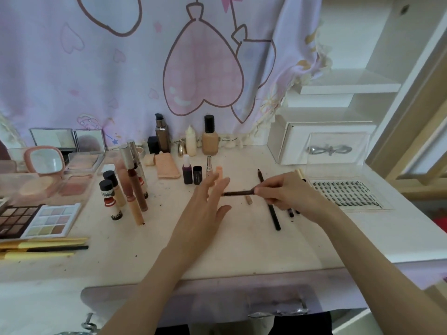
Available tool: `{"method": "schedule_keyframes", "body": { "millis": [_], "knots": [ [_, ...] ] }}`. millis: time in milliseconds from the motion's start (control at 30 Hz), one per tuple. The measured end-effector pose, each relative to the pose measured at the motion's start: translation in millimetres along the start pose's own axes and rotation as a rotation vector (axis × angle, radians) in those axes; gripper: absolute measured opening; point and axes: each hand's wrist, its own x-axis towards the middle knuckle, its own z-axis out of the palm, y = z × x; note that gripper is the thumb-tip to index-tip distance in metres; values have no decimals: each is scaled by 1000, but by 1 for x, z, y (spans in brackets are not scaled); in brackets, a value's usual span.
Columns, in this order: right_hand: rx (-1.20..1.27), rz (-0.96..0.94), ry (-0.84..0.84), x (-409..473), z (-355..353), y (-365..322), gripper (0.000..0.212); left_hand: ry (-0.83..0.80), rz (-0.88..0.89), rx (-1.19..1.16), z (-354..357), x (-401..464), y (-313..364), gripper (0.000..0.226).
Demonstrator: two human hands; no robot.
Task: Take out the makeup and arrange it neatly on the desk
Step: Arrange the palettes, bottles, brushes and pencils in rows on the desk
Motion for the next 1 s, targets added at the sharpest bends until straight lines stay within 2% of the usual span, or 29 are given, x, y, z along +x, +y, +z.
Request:
{"method": "schedule_keyframes", "body": {
  "millis": [100,200,267,367,433,500,567,633,700,800,1000],
  "knots": [
    [205,-15,-75,-7,6,5,13,13,64,34,-4,-2,4,16],
    [722,5,-57,-6,15,9,14,32,61,75,-5,-3,7,12],
    [827,-38,-8,-4,27,12,13,9,61,71,-5,-4,8,16],
    [533,-132,137,-2,47,11,21,-9,90,62,-8,-5,8,29],
    [425,-174,250,-1,49,4,24,18,110,47,-10,-6,9,36],
    [283,-242,293,-1,42,-2,22,65,52,-8,-11,-5,9,38],
    [-90,-302,246,-3,37,-4,20,111,-36,-92,-10,-3,8,42],
    [-441,-332,116,-5,38,-4,21,133,-54,-152,-9,-1,6,45],
    [-637,-331,40,-8,39,0,24,104,-36,-170,-8,-1,4,39],
    [-713,-343,18,-11,40,3,22,49,-24,-151,-7,-3,2,18],
    [-854,-407,3,-14,41,5,19,-1,7,-128,-6,-1,-2,14]
  ]
}}
